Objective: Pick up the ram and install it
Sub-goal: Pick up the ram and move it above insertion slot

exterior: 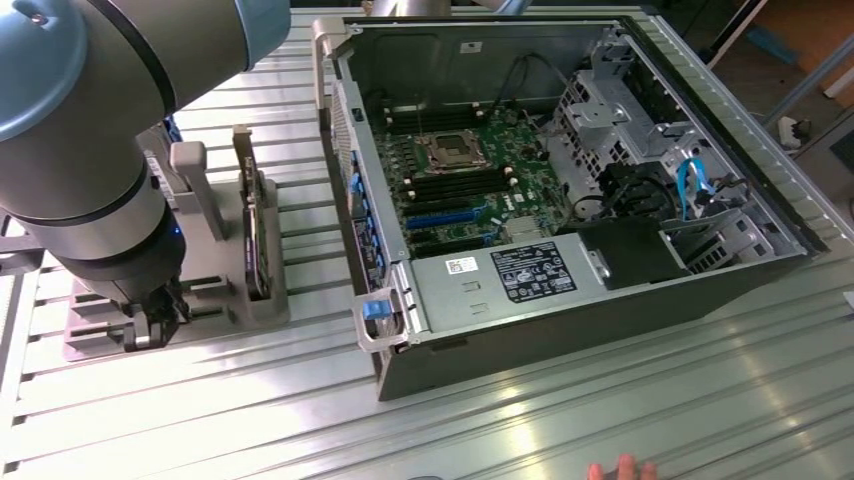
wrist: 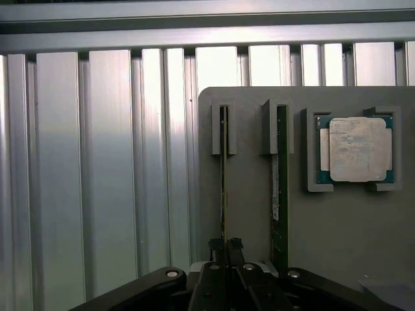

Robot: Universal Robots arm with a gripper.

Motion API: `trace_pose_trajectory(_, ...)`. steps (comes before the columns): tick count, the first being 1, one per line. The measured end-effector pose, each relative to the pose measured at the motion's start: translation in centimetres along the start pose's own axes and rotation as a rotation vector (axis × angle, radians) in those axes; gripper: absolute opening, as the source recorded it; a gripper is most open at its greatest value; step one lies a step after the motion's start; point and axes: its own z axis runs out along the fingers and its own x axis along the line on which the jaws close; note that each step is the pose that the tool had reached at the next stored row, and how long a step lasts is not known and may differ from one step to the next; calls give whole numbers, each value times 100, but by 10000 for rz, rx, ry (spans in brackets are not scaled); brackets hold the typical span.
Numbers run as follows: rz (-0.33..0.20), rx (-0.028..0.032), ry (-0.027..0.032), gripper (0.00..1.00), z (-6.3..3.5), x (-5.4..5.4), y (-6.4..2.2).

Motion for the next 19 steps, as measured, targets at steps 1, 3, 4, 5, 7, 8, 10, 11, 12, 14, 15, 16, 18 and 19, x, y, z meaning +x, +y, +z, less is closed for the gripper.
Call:
trace_pose_trajectory(1,0,0,0,12,0,0,0)
trace_pose_trajectory(3,0,1,-1,12,-3,0,0)
trace_pose_trajectory(4,0,0,0,12,-8,0,0)
trace_pose_trajectory(5,0,-1,1,12,-14,0,1)
trace_pose_trajectory(7,0,0,0,12,-26,0,1)
trace_pose_trajectory(8,0,0,0,12,-31,0,1)
trace_pose_trajectory(10,0,0,0,12,-44,0,2)
trace_pose_trajectory(11,0,0,0,12,-51,0,2)
trace_pose_trajectory(12,0,0,-2,12,-59,0,3)
trace_pose_trajectory(14,0,0,-3,12,-77,0,4)
trace_pose_trajectory(15,1,0,-4,12,-85,0,4)
trace_pose_trajectory(16,1,0,-4,12,-93,0,4)
trace_pose_trajectory(18,0,1,-5,12,-111,0,5)
trace_pose_trajectory(19,0,0,-5,12,-122,0,5)
